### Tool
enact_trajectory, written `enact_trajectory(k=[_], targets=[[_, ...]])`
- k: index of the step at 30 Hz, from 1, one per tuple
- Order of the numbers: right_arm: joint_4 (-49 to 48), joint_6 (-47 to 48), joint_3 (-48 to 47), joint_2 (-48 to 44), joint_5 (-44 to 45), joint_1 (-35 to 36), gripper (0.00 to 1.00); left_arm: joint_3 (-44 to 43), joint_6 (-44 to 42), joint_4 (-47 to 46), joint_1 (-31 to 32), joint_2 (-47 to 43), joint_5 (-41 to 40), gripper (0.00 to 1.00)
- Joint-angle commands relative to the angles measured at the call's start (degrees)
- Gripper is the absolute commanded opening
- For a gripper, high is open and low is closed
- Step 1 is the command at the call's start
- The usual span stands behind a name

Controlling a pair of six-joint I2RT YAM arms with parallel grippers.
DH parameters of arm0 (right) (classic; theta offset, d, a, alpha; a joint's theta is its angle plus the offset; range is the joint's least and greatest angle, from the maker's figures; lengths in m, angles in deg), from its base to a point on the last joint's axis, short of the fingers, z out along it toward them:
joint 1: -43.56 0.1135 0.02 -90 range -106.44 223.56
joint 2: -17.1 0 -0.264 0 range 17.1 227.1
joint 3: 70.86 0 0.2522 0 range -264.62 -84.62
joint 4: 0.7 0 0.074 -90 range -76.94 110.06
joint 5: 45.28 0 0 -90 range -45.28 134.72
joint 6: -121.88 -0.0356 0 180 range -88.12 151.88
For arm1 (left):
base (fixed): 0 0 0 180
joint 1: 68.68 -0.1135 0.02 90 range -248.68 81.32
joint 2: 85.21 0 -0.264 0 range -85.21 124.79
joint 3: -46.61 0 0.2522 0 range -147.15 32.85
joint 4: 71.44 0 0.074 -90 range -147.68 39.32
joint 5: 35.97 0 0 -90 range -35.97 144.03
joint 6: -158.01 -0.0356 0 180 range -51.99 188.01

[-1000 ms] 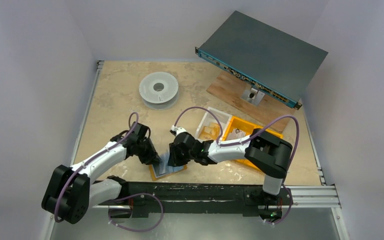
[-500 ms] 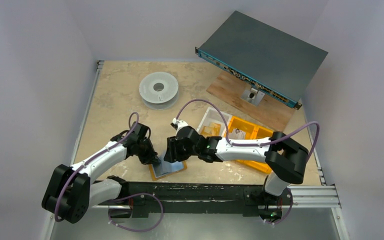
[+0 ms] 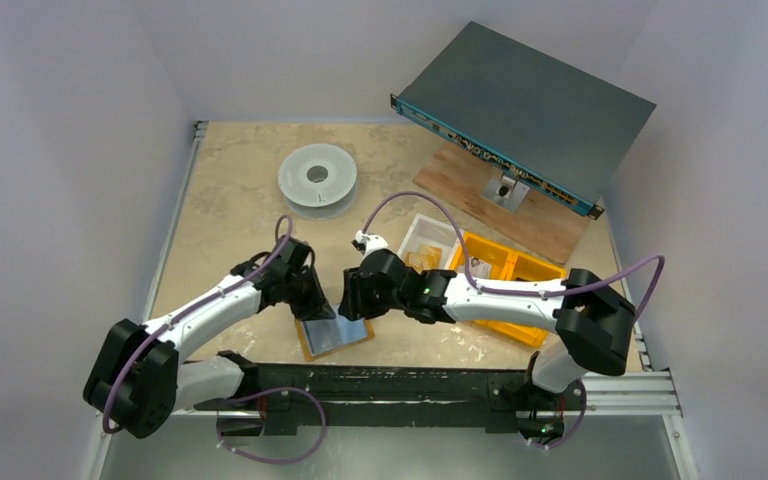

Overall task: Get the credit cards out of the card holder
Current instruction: Remove the credit card from the card holder.

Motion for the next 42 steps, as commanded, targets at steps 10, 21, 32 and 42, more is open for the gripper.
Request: enact_trajectory(k=[10, 21, 32, 42], targets=[[1.5, 2.2, -1.8, -0.8, 4.4, 2.8, 0.42, -6.6, 0.8, 3.4, 2.8, 1.3, -5.8, 0.08], [10.1, 7.4, -16.9, 13.8, 11.5, 9.4, 0.53, -9.8, -8.1, 15.7, -13.4, -8.4, -6.3, 0.47], [20.2, 8.1, -28.0, 25.8, 17.1, 12.3, 0.54, -10.3, -11.4, 16.9, -20.5, -9.3, -3.2, 0.5], [16.1, 5.2, -23.9, 27.8, 9.3, 10.5, 0.33, -5.5, -12.3, 12.5, -20.5, -7.8, 3.3, 0.48]])
